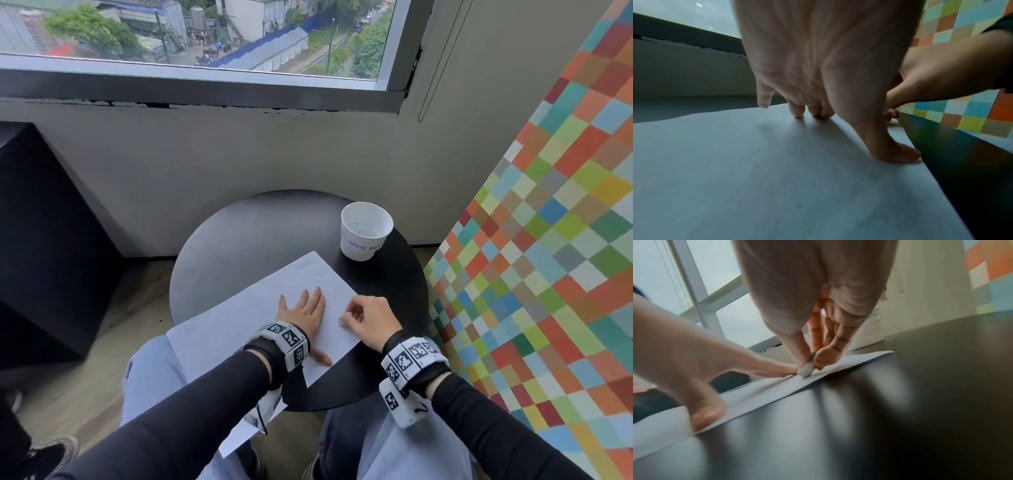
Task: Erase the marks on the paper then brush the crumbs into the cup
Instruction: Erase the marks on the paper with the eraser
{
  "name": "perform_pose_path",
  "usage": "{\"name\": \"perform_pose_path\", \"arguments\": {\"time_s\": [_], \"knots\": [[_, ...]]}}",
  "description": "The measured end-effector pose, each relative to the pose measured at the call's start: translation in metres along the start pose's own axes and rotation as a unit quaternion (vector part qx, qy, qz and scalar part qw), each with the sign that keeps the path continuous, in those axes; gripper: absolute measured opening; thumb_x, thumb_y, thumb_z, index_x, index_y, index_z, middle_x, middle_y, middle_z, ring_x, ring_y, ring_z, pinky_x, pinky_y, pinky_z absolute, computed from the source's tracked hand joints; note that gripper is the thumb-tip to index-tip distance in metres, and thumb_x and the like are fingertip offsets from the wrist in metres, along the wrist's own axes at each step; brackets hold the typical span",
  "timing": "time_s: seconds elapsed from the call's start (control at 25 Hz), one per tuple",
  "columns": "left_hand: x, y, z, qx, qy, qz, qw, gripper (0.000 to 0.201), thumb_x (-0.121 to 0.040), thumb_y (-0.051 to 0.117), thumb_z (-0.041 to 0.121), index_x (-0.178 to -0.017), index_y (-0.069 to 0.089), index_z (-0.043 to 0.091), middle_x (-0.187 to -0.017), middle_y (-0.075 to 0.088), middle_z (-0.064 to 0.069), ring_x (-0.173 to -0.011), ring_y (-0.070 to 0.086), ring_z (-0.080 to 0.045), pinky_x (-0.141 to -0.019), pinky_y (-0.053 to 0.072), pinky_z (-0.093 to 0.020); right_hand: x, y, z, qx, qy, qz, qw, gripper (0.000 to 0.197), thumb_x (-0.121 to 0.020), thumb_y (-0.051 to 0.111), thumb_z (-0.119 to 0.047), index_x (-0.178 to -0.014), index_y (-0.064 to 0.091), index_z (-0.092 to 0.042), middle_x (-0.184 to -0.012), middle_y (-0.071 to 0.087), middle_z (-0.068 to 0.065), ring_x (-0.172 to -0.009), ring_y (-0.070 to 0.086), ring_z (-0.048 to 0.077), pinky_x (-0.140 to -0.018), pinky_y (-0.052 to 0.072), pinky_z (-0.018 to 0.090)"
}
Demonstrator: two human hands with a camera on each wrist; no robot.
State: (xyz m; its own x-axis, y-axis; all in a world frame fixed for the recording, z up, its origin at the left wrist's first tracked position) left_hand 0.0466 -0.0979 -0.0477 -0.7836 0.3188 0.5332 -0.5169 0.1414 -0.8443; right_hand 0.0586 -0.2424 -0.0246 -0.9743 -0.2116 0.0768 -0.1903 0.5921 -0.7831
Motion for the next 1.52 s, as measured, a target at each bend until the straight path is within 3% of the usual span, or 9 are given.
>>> {"name": "perform_pose_path", "arguments": {"time_s": [0.16, 0.32, 0.44, 0.6, 0.72, 0.88, 1.0, 1.12, 1.52], "knots": [[0.002, -0.001, -0.002, 0.009, -0.007, 0.003, 1.000, 0.137, -0.072, 0.066, 0.074, -0.153, -0.018, 0.003, -0.162, -0.024, -0.009, -0.152, -0.013, -0.023, -0.119, 0.002, -0.060, 0.010, 0.014, -0.013, 0.001, -0.046, -0.080, 0.996, 0.010, -0.079, 0.070, -0.021, -0.079, 0.069, -0.011, -0.068, 0.063, -0.002, -0.061, 0.054, 0.007, -0.064, 0.046, 0.018], [0.002, -0.003, -0.001, 0.005, -0.010, 0.002, 1.000, 0.136, -0.072, 0.067, 0.074, -0.154, -0.017, 0.003, -0.162, -0.023, -0.009, -0.152, -0.013, -0.024, -0.119, 0.001, -0.060, -0.001, 0.005, -0.003, -0.010, -0.004, -0.009, 1.000, 0.009, -0.077, 0.070, -0.021, -0.076, 0.067, -0.013, -0.065, 0.060, -0.005, -0.063, 0.054, 0.010, -0.067, 0.050, 0.027], [0.002, -0.003, -0.001, -0.007, -0.016, 0.000, 1.000, 0.138, -0.071, 0.066, 0.076, -0.154, -0.017, 0.003, -0.162, -0.023, -0.009, -0.152, -0.013, -0.025, -0.118, -0.002, -0.061, 0.001, 0.017, -0.014, 0.008, -0.036, -0.097, 0.995, 0.011, -0.077, 0.072, -0.023, -0.079, 0.069, -0.013, -0.068, 0.062, -0.005, -0.062, 0.054, 0.007, -0.067, 0.049, 0.022], [0.000, -0.001, -0.004, -0.015, -0.033, 0.005, 0.999, 0.141, -0.067, 0.063, 0.081, -0.154, -0.017, 0.003, -0.162, -0.023, -0.011, -0.151, -0.014, -0.027, -0.115, -0.009, -0.064, -0.013, 0.001, -0.003, 0.011, 0.004, -0.003, 1.000, 0.008, -0.076, 0.069, -0.020, -0.076, 0.067, -0.012, -0.068, 0.062, -0.002, -0.067, 0.057, 0.015, -0.071, 0.051, 0.031], [-0.001, -0.001, -0.007, -0.019, -0.046, 0.002, 0.999, 0.145, -0.065, 0.063, 0.083, -0.153, -0.018, 0.003, -0.162, -0.022, -0.011, -0.151, -0.014, -0.027, -0.115, -0.010, -0.064, -0.004, 0.013, -0.013, 0.006, -0.019, -0.074, 0.997, 0.011, -0.076, 0.071, -0.021, -0.078, 0.070, -0.010, -0.069, 0.064, -0.002, -0.064, 0.057, 0.011, -0.067, 0.050, 0.024], [-0.003, -0.004, -0.006, -0.023, -0.049, 0.002, 0.999, 0.145, -0.064, 0.064, 0.083, -0.153, -0.018, 0.002, -0.162, -0.021, -0.012, -0.152, -0.013, -0.028, -0.116, -0.008, -0.064, -0.014, 0.006, -0.007, -0.011, 0.024, -0.004, 1.000, 0.008, -0.075, 0.071, -0.022, -0.073, 0.067, -0.016, -0.066, 0.062, -0.004, -0.064, 0.055, 0.011, -0.070, 0.053, 0.031], [-0.001, -0.003, -0.005, -0.024, -0.049, 0.002, 0.999, 0.145, -0.064, 0.065, 0.082, -0.154, -0.017, 0.002, -0.162, -0.021, -0.013, -0.152, -0.012, -0.029, -0.115, -0.007, -0.064, -0.010, 0.015, -0.017, 0.012, -0.011, -0.067, 0.998, 0.009, -0.078, 0.072, -0.022, -0.079, 0.069, -0.013, -0.068, 0.061, -0.004, -0.063, 0.053, 0.008, -0.068, 0.049, 0.020], [-0.002, -0.004, -0.005, -0.020, -0.047, -0.002, 0.999, 0.145, -0.065, 0.065, 0.082, -0.153, -0.018, 0.002, -0.162, -0.022, -0.012, -0.151, -0.014, -0.029, -0.116, -0.008, -0.064, -0.016, 0.005, -0.012, 0.002, 0.009, -0.010, 1.000, 0.007, -0.076, 0.071, -0.019, -0.074, 0.066, -0.014, -0.065, 0.060, -0.004, -0.063, 0.054, 0.011, -0.072, 0.052, 0.031], [-0.002, -0.005, -0.005, -0.027, -0.054, -0.016, 0.998, 0.145, -0.065, 0.065, 0.082, -0.153, -0.020, 0.002, -0.162, -0.024, -0.013, -0.151, -0.014, -0.030, -0.116, -0.007, -0.064, -0.020, 0.012, -0.018, 0.028, -0.012, -0.082, 0.996, 0.010, -0.076, 0.072, -0.022, -0.078, 0.069, -0.013, -0.070, 0.063, -0.001, -0.065, 0.054, 0.009, -0.071, 0.052, 0.028]]}}
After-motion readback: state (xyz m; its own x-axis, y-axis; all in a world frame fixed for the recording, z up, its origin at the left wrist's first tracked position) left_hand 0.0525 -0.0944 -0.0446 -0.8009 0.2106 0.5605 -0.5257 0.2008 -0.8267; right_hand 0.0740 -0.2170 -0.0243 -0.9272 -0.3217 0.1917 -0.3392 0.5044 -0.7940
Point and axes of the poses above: each hand's wrist, its own x-axis away from the middle knuckle, its own y-axis out of the palm, z = x × y, the point moved 5 cm from there along -x, towards the middle knuckle
